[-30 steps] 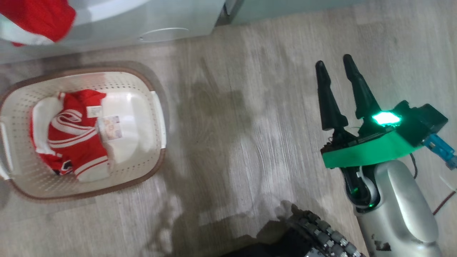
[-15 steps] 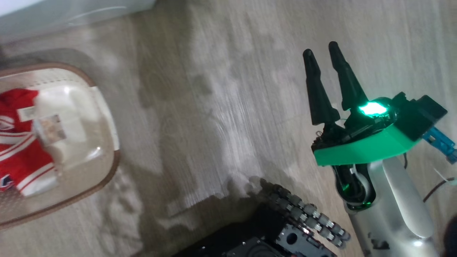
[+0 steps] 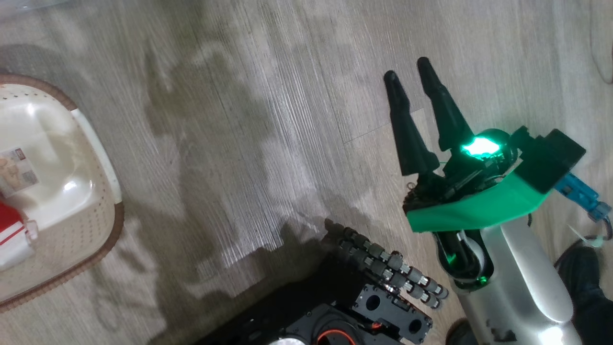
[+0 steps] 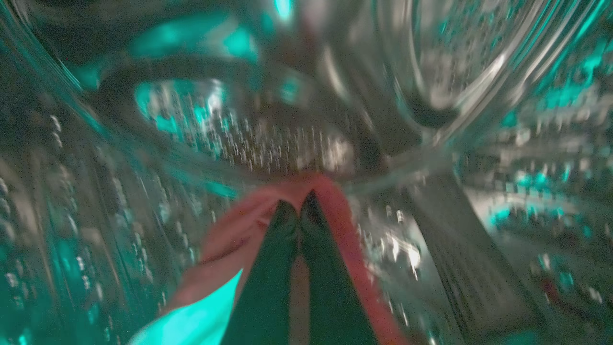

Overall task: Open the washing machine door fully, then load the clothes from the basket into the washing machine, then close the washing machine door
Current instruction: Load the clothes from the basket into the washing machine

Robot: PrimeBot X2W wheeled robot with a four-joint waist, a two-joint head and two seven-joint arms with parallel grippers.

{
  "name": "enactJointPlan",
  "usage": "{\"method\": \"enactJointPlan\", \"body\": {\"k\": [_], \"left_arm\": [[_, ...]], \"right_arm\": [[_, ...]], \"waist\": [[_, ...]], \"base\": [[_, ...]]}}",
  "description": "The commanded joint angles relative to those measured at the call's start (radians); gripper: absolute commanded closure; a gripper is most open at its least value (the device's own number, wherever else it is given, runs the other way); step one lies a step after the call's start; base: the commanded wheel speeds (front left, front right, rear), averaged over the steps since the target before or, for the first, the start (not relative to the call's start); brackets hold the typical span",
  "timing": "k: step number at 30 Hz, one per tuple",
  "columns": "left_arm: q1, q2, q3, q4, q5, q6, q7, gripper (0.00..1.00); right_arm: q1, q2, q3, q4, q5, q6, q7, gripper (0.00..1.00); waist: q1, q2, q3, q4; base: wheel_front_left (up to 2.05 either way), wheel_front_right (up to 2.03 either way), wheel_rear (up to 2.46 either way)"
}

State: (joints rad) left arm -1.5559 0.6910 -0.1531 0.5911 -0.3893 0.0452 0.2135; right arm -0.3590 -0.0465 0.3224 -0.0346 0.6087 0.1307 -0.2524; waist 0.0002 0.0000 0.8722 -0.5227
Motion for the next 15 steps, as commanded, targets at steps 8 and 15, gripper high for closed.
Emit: {"method": "enactJointPlan", "body": {"k": [8,15], "left_arm": [[-0.094,0.044,-0.037,0.055,0.069,-0.037,-0.202,1.00],[-0.060,0.036,-0.051,0.175,0.046,-0.068,-0.186,1.00]], "right_arm": [[0.022,-0.004,0.021,-0.045,0.013,0.000,-0.009,0.00],[0.009,-0.004,0.004,-0.033,0.009,0.000,-0.009,0.00]], "waist": [[-0.0002,0.0000,0.009,0.004],[-0.0002,0.0000,0.004,0.027]], "base": [[0.00,0.00,0.00],[0.00,0.00,0.00]]}}
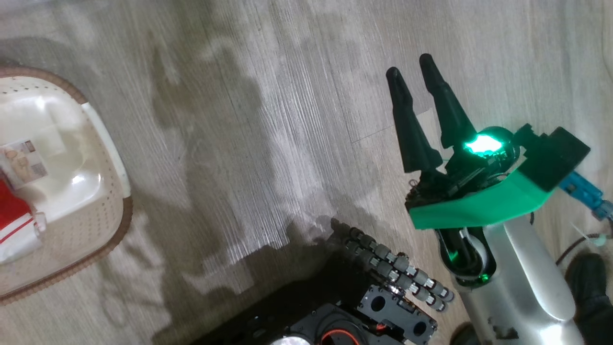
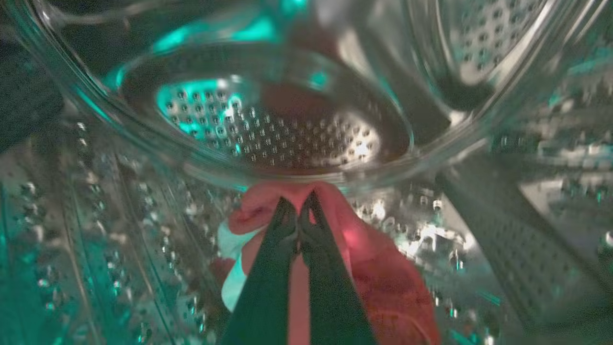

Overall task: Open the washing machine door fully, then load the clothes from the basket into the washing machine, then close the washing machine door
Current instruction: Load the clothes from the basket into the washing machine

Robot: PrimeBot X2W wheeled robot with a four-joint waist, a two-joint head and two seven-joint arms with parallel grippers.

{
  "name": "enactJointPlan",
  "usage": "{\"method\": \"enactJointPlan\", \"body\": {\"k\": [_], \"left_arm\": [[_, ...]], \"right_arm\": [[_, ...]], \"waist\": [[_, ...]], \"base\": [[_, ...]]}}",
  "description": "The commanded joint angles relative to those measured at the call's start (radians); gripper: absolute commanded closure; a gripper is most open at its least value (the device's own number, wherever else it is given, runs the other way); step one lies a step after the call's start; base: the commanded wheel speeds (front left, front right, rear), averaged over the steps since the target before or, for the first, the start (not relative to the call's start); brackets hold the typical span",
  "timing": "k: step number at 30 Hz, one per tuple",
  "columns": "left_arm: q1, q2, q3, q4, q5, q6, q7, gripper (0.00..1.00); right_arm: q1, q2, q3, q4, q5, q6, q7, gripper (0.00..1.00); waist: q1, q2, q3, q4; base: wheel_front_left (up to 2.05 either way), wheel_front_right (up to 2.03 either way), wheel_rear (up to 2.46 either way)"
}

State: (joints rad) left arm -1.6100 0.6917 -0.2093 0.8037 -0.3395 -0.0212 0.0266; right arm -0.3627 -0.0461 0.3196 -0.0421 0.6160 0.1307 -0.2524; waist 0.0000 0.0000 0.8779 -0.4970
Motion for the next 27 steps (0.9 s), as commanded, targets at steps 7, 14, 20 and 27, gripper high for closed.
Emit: {"method": "enactJointPlan", "body": {"k": [7,14,20,27], "left_arm": [[0.058,0.005,-0.019,0.005,-0.013,-0.015,-0.026,0.00],[0.259,-0.051,0.004,-0.064,-0.059,0.024,-0.149,0.00],[0.465,-0.109,0.040,-0.223,-0.110,0.073,-0.238,0.00],[0.794,-0.194,0.099,-0.587,-0.143,0.176,-0.281,0.00]], "right_arm": [[0.010,-0.004,-0.019,-0.010,-0.026,0.000,-0.009,0.00],[0.028,-0.004,-0.057,0.009,-0.080,0.000,-0.009,0.00],[0.050,-0.004,-0.084,0.023,-0.129,0.000,-0.009,0.00],[0.079,-0.004,-0.135,0.040,-0.198,0.000,-0.009,0.00]], "waist": [[0.0000,0.0000,-0.041,0.035],[0.0000,0.0000,-0.131,0.092],[0.0000,0.0000,-0.199,0.147],[0.0000,0.0000,-0.279,0.235]], "base": [[0.00,0.00,0.00],[0.00,0.00,0.00],[0.00,0.00,0.00],[0.00,0.00,0.00]]}}
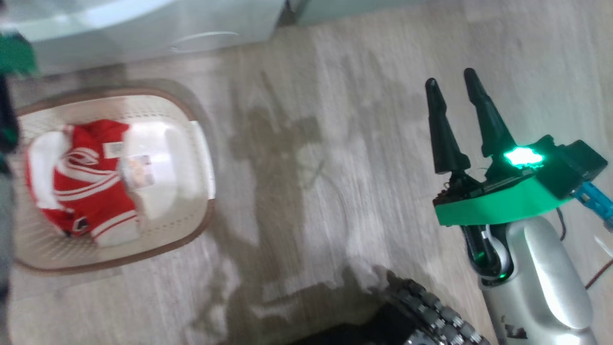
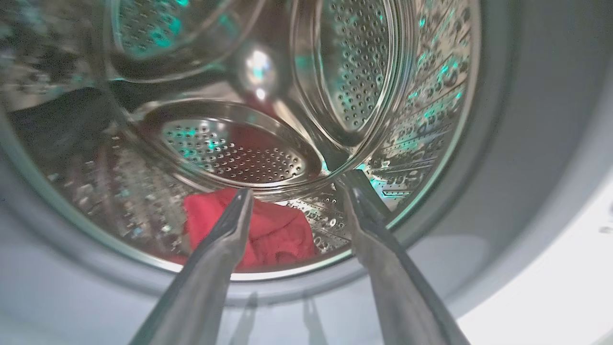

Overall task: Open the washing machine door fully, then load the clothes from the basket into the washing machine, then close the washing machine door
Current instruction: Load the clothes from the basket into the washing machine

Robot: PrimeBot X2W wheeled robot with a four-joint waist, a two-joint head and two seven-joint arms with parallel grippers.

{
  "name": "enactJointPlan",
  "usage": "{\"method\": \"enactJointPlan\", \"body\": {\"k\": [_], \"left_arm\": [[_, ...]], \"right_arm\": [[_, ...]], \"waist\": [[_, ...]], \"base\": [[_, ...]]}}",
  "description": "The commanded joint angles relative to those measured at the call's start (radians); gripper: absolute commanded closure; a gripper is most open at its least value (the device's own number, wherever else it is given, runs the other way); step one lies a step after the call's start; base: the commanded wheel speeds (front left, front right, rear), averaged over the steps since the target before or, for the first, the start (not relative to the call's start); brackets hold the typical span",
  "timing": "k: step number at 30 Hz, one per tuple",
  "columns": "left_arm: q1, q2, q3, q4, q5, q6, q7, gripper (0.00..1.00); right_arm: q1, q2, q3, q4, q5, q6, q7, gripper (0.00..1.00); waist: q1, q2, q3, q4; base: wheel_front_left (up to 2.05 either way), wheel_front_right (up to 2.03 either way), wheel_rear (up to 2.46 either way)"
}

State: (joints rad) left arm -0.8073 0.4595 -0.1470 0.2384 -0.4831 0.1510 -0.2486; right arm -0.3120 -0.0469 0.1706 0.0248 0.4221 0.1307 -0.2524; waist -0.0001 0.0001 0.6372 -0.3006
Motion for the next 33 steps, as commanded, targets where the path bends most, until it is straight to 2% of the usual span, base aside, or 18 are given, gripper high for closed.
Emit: {"method": "enactJointPlan", "body": {"k": [1,6,12,17,22,33], "left_arm": [[0.038,0.027,0.045,-0.071,-0.004,0.016,-0.008,0.00],[0.246,-0.029,0.069,-0.276,0.015,0.079,-0.012,0.00],[0.435,-0.101,0.077,-0.410,0.061,0.114,-0.013,0.00],[0.563,-0.156,0.070,-0.410,0.078,0.095,-0.013,0.00],[0.645,-0.186,0.050,-0.392,0.104,0.072,-0.013,0.00],[0.771,-0.217,-0.001,-0.371,0.141,0.043,-0.013,0.00]], "right_arm": [[0.031,-0.003,0.007,-0.024,-0.011,0.000,-0.009,0.00],[0.045,-0.003,-0.031,-0.010,-0.056,0.000,-0.009,0.00],[0.057,-0.003,-0.071,0.011,-0.113,0.000,-0.009,0.00],[0.090,-0.003,-0.102,0.037,-0.153,0.000,-0.007,0.00],[0.131,-0.003,-0.116,0.043,-0.168,0.000,0.012,0.00],[0.239,-0.003,-0.133,0.000,-0.183,0.000,0.066,0.00]], "waist": [[0.0001,-0.0001,-0.047,0.050],[0.0001,-0.0001,-0.103,0.107],[0.0001,-0.0001,-0.174,0.163],[0.0001,-0.0001,-0.258,0.205],[0.0001,-0.0001,-0.331,0.216],[0.0001,-0.0001,-0.449,0.216]], "base": [[0.00,0.00,0.00],[0.00,0.00,0.00],[0.00,0.00,0.00],[0.00,0.00,0.00],[0.00,0.00,0.00],[0.00,0.00,0.00]]}}
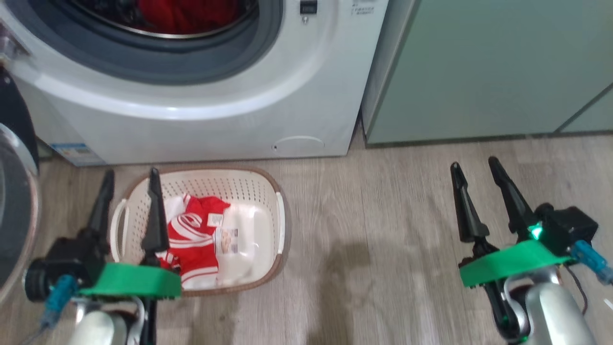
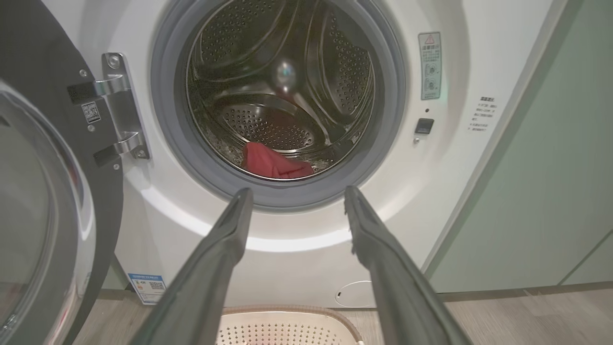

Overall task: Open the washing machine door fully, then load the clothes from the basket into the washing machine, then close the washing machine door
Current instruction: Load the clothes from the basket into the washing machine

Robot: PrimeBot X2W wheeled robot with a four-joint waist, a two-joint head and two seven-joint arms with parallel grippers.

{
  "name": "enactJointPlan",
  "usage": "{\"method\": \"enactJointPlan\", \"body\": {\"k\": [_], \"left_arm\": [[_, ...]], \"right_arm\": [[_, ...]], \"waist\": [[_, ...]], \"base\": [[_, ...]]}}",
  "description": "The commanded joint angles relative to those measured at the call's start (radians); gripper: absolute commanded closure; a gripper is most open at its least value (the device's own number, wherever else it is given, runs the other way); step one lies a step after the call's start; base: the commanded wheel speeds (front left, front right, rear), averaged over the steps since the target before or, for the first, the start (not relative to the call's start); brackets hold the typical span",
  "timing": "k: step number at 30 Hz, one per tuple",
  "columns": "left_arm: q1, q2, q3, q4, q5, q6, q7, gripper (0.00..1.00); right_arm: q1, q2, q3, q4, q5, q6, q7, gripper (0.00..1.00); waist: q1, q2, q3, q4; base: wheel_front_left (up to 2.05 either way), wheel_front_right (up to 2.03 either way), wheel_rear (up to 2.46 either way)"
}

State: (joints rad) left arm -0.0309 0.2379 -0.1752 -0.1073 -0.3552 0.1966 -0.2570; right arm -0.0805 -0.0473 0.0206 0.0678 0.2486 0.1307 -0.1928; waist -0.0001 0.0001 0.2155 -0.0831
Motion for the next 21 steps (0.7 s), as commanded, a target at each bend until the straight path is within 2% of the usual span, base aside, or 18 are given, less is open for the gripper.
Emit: {"method": "enactJointPlan", "body": {"k": [1,21], "left_arm": [[-0.006,0.005,0.027,-0.025,0.013,-0.003,-0.005,0.00],[0.131,0.001,-0.032,-0.022,0.019,0.009,0.017,0.00]], "right_arm": [[0.007,-0.003,0.017,-0.042,-0.010,0.000,0.006,0.00],[0.187,-0.003,-0.004,-0.155,-0.022,0.000,0.101,0.00]], "waist": [[0.0001,-0.0001,-0.027,-0.002],[0.0001,-0.0001,-0.200,0.002]], "base": [[0.00,0.00,0.00],[0.00,0.00,0.00]]}}
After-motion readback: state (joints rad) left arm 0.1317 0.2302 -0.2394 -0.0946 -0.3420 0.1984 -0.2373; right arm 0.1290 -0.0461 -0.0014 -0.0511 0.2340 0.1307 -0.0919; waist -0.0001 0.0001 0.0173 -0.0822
